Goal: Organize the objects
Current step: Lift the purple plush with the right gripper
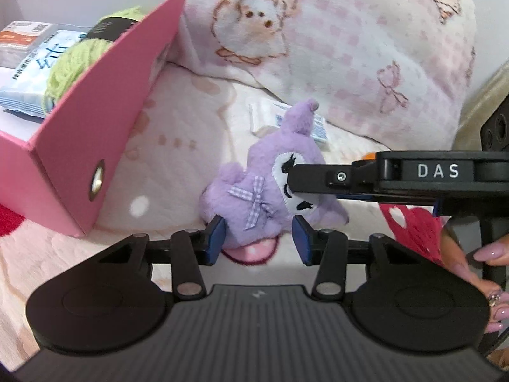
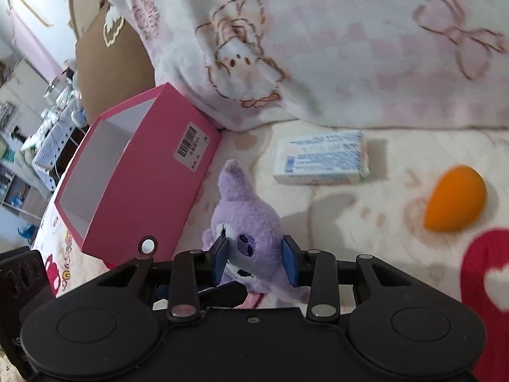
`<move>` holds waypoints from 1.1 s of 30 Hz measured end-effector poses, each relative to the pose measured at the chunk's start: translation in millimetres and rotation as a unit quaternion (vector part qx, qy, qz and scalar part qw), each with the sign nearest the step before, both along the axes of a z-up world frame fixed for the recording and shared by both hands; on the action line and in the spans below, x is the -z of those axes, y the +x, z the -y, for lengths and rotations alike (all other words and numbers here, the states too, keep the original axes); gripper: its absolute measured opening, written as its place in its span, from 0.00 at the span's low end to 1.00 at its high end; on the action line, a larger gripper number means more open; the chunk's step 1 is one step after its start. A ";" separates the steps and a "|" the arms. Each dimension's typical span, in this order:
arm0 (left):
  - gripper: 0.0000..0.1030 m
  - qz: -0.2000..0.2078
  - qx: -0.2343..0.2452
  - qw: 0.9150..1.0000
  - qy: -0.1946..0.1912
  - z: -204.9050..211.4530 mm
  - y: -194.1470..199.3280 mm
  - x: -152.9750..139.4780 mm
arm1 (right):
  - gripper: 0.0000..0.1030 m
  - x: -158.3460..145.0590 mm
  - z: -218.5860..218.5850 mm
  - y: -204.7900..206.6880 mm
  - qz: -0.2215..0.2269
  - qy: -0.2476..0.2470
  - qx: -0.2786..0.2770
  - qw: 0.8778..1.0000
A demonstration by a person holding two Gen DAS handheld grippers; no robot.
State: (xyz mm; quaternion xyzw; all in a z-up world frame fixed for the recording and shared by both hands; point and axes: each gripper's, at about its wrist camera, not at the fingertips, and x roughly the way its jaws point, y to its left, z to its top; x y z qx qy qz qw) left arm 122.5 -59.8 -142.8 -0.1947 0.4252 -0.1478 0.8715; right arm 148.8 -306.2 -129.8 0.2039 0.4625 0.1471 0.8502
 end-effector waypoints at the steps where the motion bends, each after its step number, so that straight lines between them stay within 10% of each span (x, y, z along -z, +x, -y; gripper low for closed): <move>1: 0.43 -0.001 0.003 1.000 0.000 1.7 -0.9 -0.8 | 0.40 -0.6 0.3 -3.7 0.003 0.003 0.003 1.000; 20: 0.43 -0.062 0.119 0.991 -0.006 10.8 -9.9 -10.3 | 0.39 11.5 25.0 -70.4 -0.074 0.079 0.118 0.987; 33: 0.41 -0.026 0.114 0.993 0.001 15.1 -13.0 -16.7 | 0.38 17.1 13.2 -92.2 0.047 -0.070 0.047 0.995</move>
